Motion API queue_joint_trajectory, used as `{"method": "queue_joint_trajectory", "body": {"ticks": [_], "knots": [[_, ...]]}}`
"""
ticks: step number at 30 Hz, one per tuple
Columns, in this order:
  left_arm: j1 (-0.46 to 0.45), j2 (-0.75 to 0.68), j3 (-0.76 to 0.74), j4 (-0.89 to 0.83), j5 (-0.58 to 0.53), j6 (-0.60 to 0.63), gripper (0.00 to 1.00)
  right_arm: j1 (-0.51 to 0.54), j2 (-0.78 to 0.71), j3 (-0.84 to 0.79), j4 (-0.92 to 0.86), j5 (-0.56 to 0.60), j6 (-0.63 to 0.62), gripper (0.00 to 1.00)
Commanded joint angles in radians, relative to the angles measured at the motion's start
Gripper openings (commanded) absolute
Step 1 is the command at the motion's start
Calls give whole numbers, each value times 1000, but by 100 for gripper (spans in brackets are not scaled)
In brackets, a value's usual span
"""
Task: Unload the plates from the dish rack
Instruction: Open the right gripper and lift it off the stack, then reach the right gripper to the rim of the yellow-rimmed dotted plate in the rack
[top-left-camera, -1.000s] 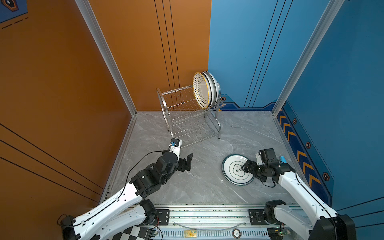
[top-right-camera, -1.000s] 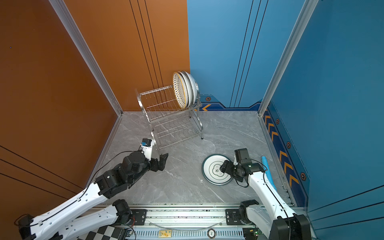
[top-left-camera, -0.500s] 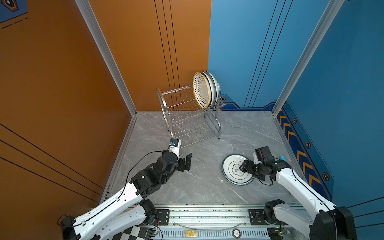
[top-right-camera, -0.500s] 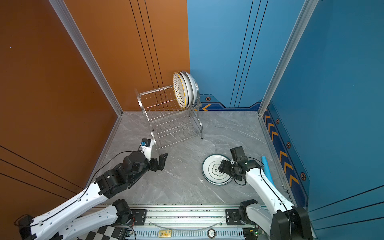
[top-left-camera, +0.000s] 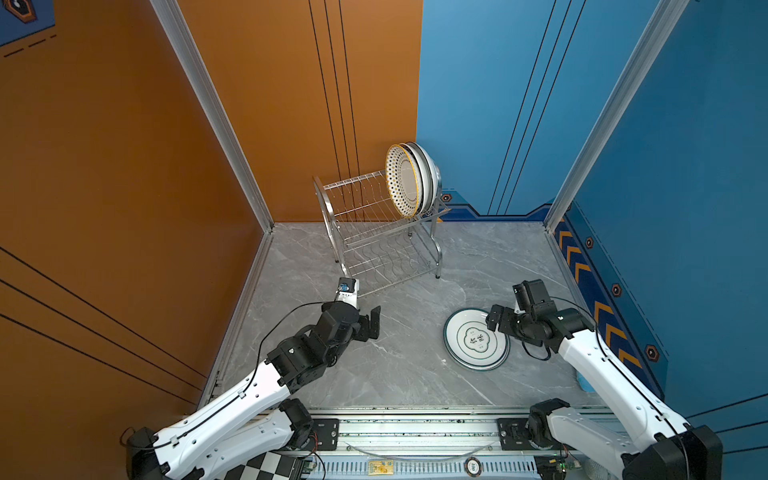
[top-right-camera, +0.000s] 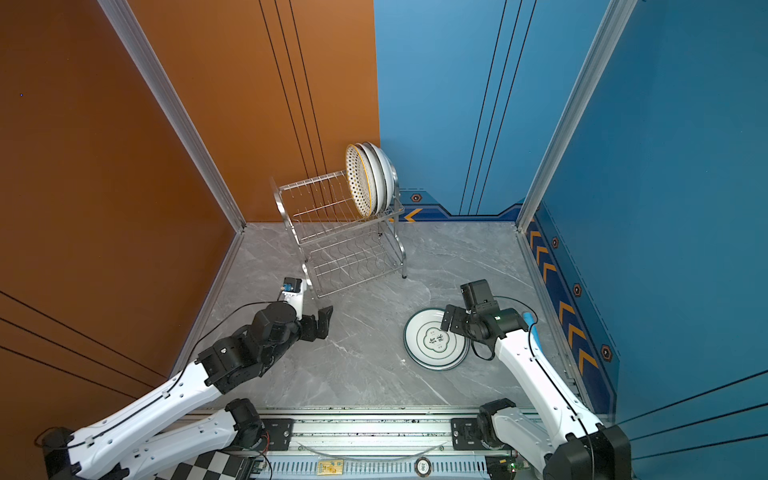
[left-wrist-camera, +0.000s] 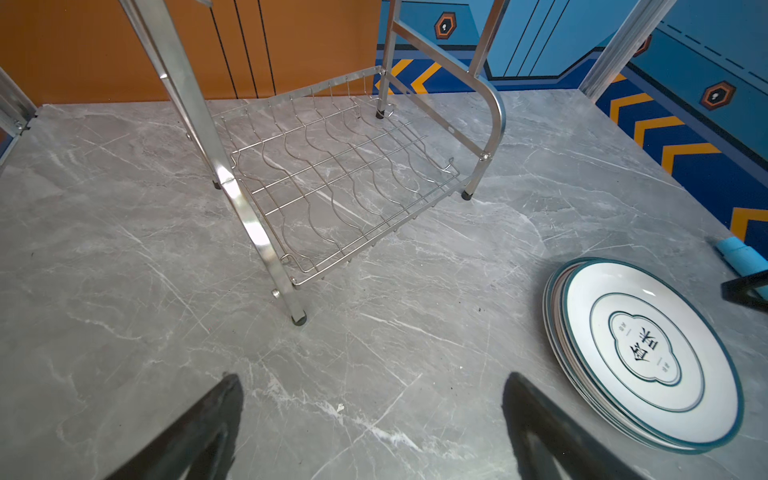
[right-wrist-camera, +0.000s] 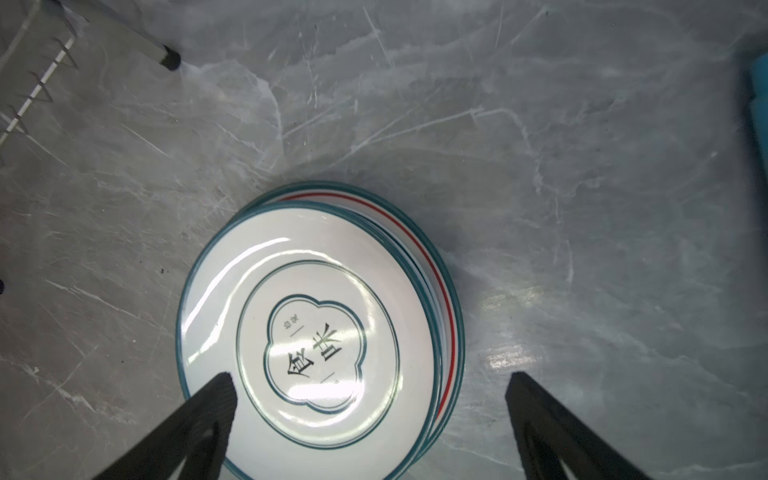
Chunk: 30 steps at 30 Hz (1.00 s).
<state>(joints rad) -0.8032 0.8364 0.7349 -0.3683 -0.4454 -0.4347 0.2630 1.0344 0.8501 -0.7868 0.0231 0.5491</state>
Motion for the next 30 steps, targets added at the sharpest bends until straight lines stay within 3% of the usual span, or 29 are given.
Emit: {"method": "queue_joint_trajectory", "body": {"ticks": [1, 9, 18, 23, 30], "knots": [[14, -8, 6, -14, -43, -37, 98, 8, 13, 91, -27, 70, -18, 100], [71, -19, 81, -96, -18, -48, 98, 69, 135, 373, -7, 65, -58, 100], [118, 42, 150, -147, -49, -53, 98, 263, 371, 748, 77, 316, -171, 100], [136, 91, 206, -224, -203, -133, 98, 347, 490, 877, 214, 446, -263, 100], [156, 118, 252, -292, -346, -248, 98, 377, 633, 1044, 294, 468, -365, 100]]}}
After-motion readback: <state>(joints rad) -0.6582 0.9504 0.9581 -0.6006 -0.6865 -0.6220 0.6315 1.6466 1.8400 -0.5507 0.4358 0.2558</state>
